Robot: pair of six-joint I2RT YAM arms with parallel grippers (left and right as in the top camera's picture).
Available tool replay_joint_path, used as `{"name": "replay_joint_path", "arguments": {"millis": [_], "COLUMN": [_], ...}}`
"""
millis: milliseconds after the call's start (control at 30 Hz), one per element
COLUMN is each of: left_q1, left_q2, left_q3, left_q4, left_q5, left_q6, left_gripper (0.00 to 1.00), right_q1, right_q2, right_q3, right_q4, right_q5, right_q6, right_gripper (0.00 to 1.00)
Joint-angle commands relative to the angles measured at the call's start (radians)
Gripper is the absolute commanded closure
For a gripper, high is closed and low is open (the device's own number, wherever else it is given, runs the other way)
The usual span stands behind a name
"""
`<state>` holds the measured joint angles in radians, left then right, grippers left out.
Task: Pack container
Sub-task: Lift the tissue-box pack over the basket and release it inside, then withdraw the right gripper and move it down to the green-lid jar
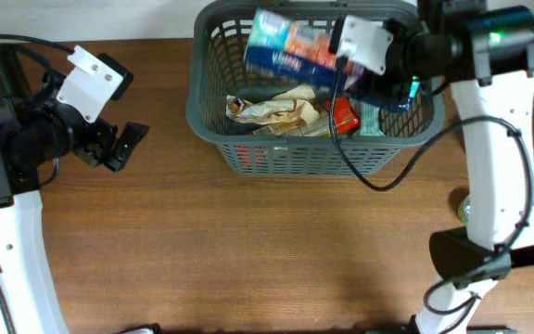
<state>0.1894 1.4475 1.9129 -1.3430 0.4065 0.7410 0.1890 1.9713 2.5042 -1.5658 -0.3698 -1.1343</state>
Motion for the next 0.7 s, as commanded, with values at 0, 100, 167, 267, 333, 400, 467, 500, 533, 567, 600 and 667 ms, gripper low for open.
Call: {"name": "replay_joint_path", "arguments": {"millis": [0, 100, 167, 267, 333, 400, 467, 500, 533, 567, 600, 667], "left_q1": [0.006, 0.006, 0.006, 0.006, 0.006, 0.006, 0.006, 0.006, 0.006, 0.006, 0.006, 0.006], "left_q2": [0.0, 0.0, 0.0, 0.0, 0.0, 0.0, 0.0, 0.0, 0.0, 0.0, 0.0, 0.0], "left_q3": [-0.006, -0.006, -0.006, -0.006, -0.006, -0.006, -0.006, -0.006, -0.006, -0.006, -0.006, -0.006], "left_q4": [0.002, 0.002, 0.002, 0.002, 0.002, 0.002, 0.002, 0.002, 0.002, 0.002, 0.002, 0.002], "left_q5": [-0.004, -0.004, -0.004, -0.004, -0.004, -0.004, -0.004, -0.004, -0.004, -0.004, -0.004, -0.004], "left_q6": [0.016, 0.016, 0.016, 0.016, 0.016, 0.016, 0.016, 0.016, 0.016, 0.016, 0.016, 0.016], "left_gripper": [0.01, 0.01, 0.01, 0.01, 0.01, 0.01, 0.01, 0.01, 0.01, 0.01, 0.01, 0.01], "right_q1": [0.0, 0.0, 0.0, 0.001, 0.0, -0.013, -0.033, -0.052, -0.072, -0.094, -0.131, -0.226], "right_q2": [0.027, 0.046, 0.053, 0.041, 0.022, 0.002, -0.011, -0.017, -0.021, -0.024, -0.026, -0.022], "right_q3": [0.013, 0.012, 0.012, 0.022, 0.048, 0.091, 0.132, 0.151, 0.162, 0.166, 0.167, 0.164], "right_q4": [-0.009, -0.01, -0.01, -0.005, 0.026, 0.082, 0.124, 0.13, 0.127, 0.122, 0.111, 0.079], "right_q5": [-0.08, -0.084, -0.086, -0.117, -0.107, -0.038, 0.098, 0.187, 0.256, 0.317, 0.385, 0.457], "right_q6": [-0.125, -0.138, -0.137, -0.132, -0.045, 0.147, 0.37, 0.488, 0.572, 0.652, 0.747, 0.907], "right_gripper": [0.48, 0.46, 0.36, 0.11, 0.11, 0.1, 0.08, 0.07, 0.06, 0.05, 0.04, 0.03]}}
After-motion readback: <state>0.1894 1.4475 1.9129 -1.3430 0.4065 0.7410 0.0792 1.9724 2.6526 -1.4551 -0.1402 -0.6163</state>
